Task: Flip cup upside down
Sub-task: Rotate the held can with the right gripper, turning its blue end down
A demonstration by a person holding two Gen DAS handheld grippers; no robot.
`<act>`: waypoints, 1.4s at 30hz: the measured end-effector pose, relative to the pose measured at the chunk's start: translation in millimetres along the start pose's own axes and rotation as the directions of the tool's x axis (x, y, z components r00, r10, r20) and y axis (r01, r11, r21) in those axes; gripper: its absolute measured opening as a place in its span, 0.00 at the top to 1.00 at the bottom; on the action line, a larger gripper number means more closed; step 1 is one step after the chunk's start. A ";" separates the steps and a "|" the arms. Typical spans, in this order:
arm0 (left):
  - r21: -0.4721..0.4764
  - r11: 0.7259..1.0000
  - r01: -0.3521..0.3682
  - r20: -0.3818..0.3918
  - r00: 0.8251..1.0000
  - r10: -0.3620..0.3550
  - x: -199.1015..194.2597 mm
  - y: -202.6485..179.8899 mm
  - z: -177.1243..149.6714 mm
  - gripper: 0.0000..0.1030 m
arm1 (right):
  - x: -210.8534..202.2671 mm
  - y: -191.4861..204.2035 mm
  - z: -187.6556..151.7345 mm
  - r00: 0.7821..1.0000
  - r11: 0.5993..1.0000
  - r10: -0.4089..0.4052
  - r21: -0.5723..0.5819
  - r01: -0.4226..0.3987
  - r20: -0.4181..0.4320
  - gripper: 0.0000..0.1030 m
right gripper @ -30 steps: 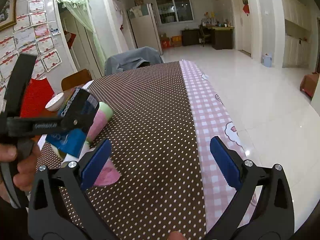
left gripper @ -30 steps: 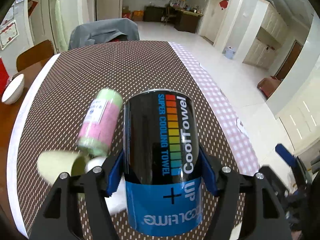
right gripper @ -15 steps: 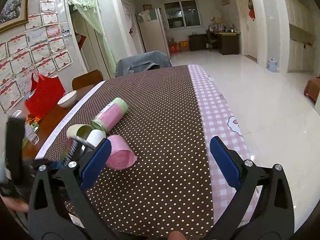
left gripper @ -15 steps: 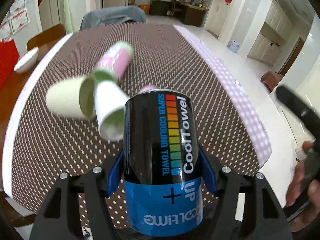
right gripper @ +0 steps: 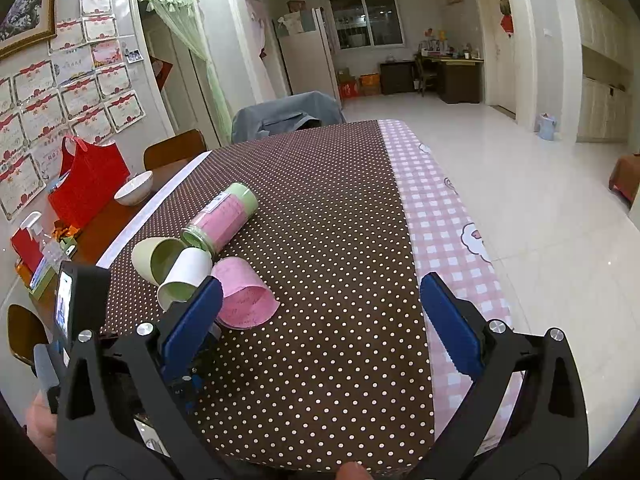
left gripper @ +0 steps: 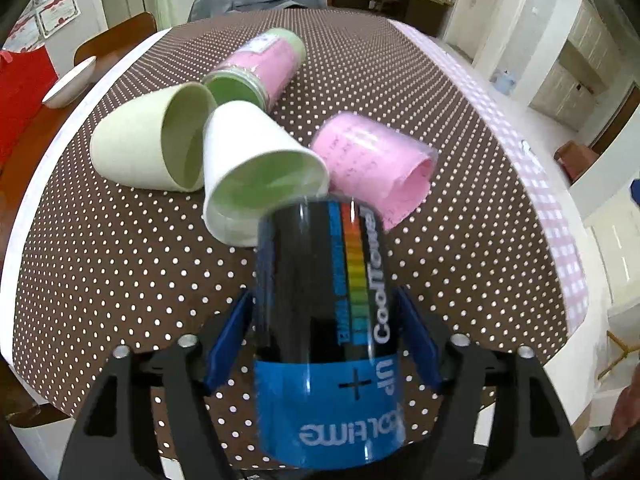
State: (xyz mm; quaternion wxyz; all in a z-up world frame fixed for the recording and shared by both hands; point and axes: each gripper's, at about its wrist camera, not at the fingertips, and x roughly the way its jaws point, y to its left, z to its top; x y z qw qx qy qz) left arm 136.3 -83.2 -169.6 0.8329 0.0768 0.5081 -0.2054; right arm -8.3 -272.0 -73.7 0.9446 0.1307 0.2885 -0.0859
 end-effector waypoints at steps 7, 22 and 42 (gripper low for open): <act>0.020 0.998 -0.066 0.098 0.993 0.063 -26.1 -6.4 1.3 0.25 | -0.4 4.1 0.6 1.000 1.000 0.015 -0.002 -0.015 -0.006 0.06; -0.031 0.982 -0.184 0.295 0.937 0.185 -88.8 -6.5 -6.0 0.25 | -2.5 22.3 4.1 0.999 0.998 0.050 -0.029 -0.050 -0.015 0.06; -0.132 0.967 -0.219 0.424 0.869 0.254 -142.9 30.7 -17.8 0.25 | 2.1 64.1 9.2 0.992 0.988 0.114 -0.098 -0.119 -0.054 0.06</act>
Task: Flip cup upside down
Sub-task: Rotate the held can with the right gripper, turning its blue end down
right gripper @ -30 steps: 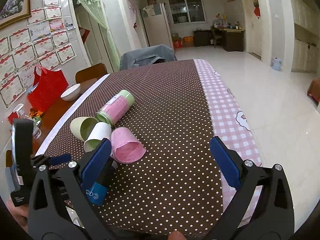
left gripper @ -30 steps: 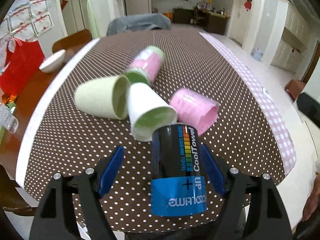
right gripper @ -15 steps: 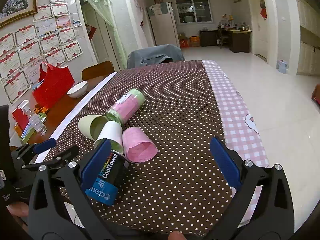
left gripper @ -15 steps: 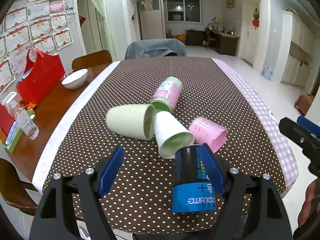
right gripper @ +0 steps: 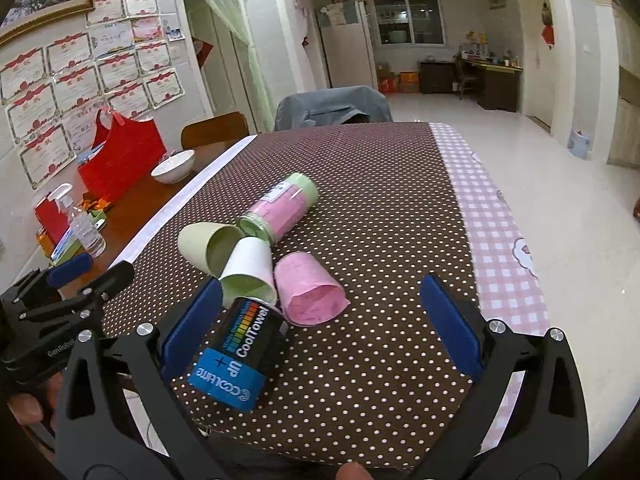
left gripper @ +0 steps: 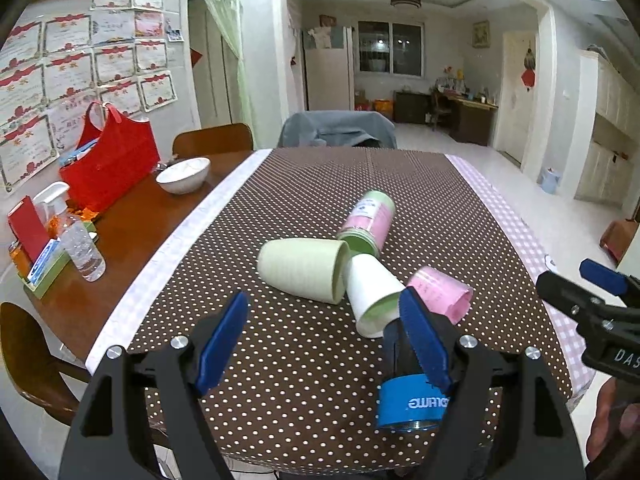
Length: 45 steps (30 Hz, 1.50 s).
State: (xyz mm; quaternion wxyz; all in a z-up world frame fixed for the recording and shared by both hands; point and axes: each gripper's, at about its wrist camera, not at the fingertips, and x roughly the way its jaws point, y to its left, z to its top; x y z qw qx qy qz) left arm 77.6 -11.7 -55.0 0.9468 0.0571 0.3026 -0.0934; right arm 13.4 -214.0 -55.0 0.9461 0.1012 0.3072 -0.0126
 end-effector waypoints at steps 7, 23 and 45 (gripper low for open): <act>-0.030 0.999 -0.020 0.026 0.999 0.021 -6.6 14.7 -2.5 0.25 | 9.5 18.0 0.1 0.998 0.999 0.038 -0.021 -0.039 -0.043 0.06; -0.120 0.989 -0.085 0.067 0.993 0.094 -18.4 56.1 -10.7 0.25 | 41.4 41.7 -7.6 0.978 0.993 0.095 -0.051 -0.106 -0.184 0.06; -0.167 0.983 -0.081 0.014 0.996 0.084 4.2 78.0 -34.1 0.25 | 132.8 37.6 -28.6 0.835 0.974 0.213 0.181 -0.138 -0.508 0.06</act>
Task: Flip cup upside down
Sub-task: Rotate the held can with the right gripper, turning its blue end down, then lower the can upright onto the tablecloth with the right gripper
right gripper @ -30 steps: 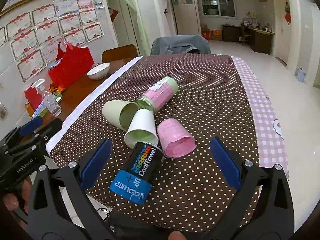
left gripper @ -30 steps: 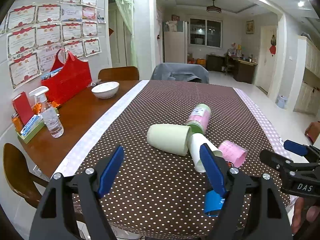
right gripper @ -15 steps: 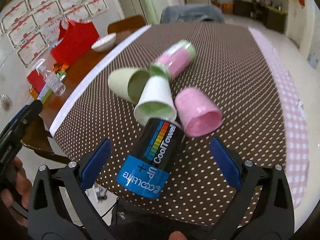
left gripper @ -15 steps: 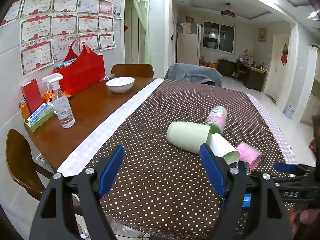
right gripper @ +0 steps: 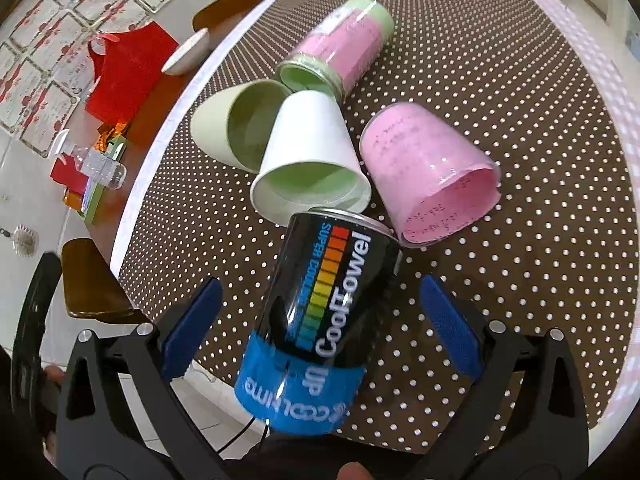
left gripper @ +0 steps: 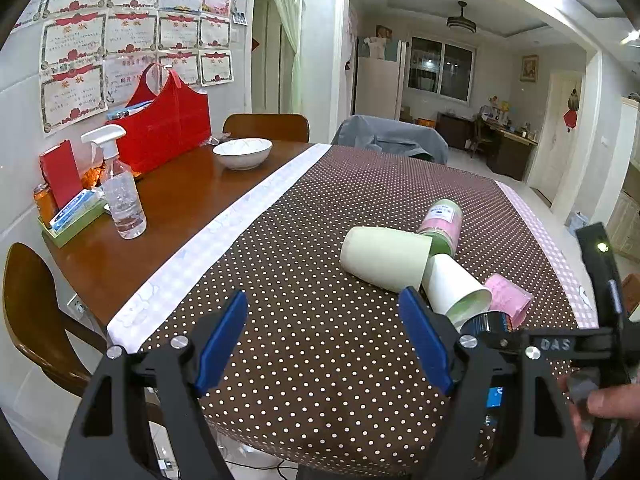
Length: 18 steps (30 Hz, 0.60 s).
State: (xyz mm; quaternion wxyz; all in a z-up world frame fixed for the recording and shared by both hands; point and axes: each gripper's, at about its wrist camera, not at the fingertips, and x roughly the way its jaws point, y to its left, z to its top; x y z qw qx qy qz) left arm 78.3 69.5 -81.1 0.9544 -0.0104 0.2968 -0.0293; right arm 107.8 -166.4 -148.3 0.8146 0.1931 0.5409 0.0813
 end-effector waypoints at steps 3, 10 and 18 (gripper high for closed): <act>0.000 1.000 0.003 -0.001 1.000 -0.003 0.6 1.0 -0.5 0.25 | 8.9 -1.4 4.2 0.999 1.000 -0.009 0.013 0.009 -0.032 0.06; -0.006 1.000 0.007 -0.008 1.000 -0.007 1.9 2.7 -2.6 0.25 | 22.7 1.6 9.2 0.998 1.000 0.002 0.005 -0.001 -0.066 0.32; 0.007 1.000 0.006 -0.001 1.000 -0.006 -3.9 -3.2 -3.4 0.25 | 7.6 -11.4 -7.5 0.991 0.991 0.131 0.022 -0.131 -0.014 0.33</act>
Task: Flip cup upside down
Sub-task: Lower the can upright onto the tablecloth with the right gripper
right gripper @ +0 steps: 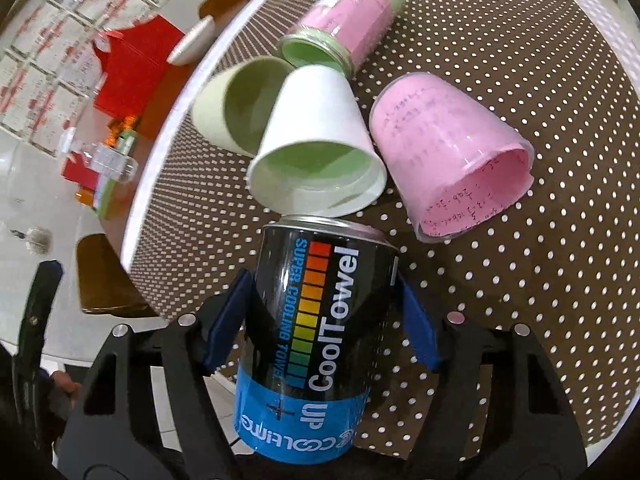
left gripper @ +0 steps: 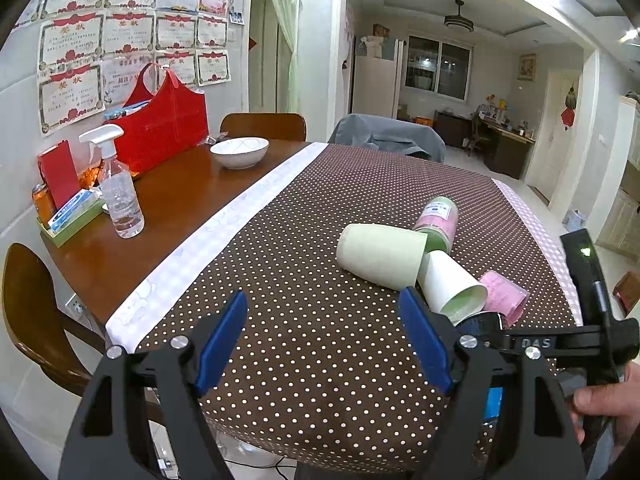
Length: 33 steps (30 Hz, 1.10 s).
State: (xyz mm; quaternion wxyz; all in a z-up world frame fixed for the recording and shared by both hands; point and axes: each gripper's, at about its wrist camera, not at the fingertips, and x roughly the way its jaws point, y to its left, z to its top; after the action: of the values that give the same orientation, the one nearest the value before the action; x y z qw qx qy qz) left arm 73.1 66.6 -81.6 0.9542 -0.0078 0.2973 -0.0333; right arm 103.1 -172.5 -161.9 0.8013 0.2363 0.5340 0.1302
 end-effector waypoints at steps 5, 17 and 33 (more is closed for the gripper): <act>0.013 1.000 -0.006 0.009 1.000 0.006 -6.6 -6.8 1.9 0.25 | -21.5 -3.7 -11.5 0.993 0.996 0.089 0.001 -0.089 0.081 0.33; 0.046 0.998 -0.031 0.015 0.999 0.030 -19.0 -17.8 4.2 0.25 | -58.4 14.9 -23.8 0.948 0.984 0.115 -0.164 -0.068 0.296 0.35; 0.045 0.998 -0.036 0.018 0.999 0.035 -23.2 -20.2 6.1 0.25 | -49.5 53.1 -31.5 0.889 0.878 -0.140 -0.360 0.315 0.437 0.35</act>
State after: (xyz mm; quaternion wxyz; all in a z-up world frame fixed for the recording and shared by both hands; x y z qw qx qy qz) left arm 56.3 47.9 -62.7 0.9571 0.0187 0.2883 -0.0229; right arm 57.0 -142.4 -105.0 0.9343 0.0134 0.3437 0.0941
